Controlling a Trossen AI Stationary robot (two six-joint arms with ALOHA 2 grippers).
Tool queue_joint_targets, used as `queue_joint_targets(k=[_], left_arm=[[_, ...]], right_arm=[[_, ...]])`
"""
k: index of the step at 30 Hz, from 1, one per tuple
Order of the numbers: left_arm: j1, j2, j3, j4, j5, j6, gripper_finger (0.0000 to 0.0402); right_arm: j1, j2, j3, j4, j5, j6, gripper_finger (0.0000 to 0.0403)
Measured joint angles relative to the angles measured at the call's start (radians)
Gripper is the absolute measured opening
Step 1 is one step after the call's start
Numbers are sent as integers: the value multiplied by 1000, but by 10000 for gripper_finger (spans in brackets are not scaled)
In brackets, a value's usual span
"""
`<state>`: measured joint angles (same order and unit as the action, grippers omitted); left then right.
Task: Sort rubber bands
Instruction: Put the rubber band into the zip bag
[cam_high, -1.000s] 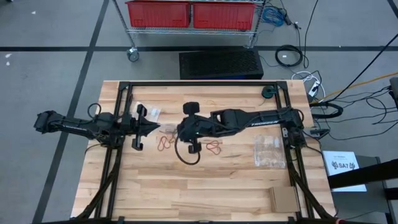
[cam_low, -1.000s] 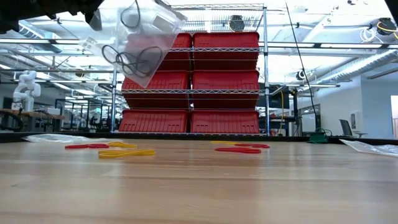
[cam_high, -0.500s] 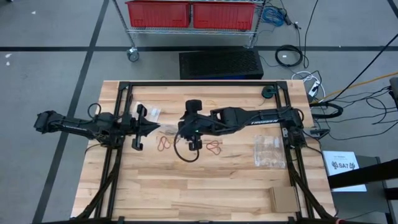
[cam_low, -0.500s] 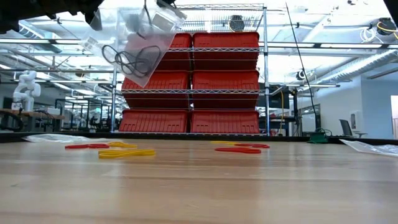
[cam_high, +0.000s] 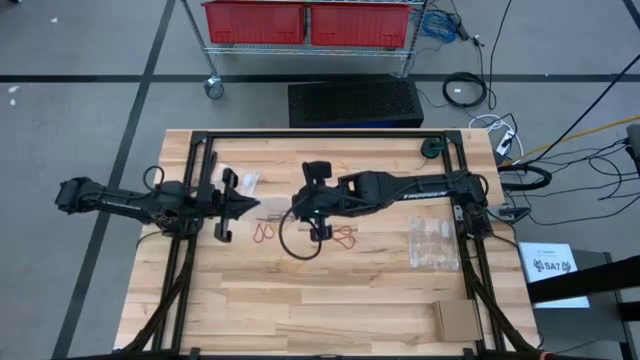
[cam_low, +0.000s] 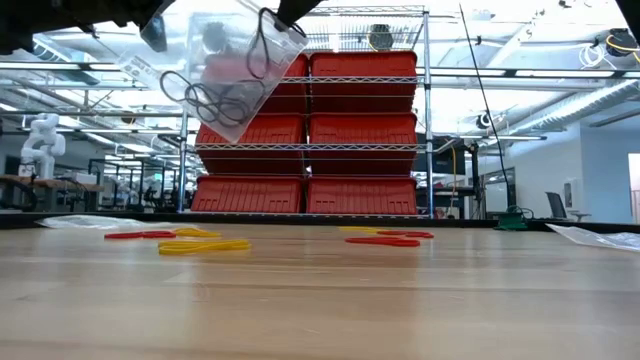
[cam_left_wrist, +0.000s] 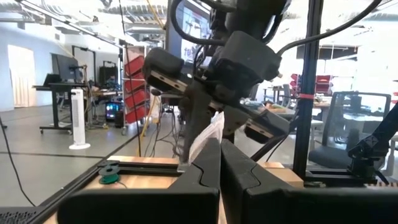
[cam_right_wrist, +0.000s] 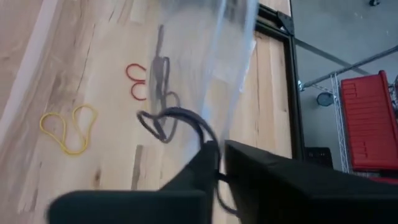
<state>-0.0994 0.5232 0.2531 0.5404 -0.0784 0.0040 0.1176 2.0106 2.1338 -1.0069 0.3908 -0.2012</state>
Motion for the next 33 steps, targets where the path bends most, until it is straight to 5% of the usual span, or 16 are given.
queue_joint_targets(k=[10,33], left_arm=[[0,0,0,-7,0,0,0],[32,36,0,-30,-8,2,0]], right_arm=[[16,0,0,2,84,-25,3],[63,-101,0,86,82,-27,0]])
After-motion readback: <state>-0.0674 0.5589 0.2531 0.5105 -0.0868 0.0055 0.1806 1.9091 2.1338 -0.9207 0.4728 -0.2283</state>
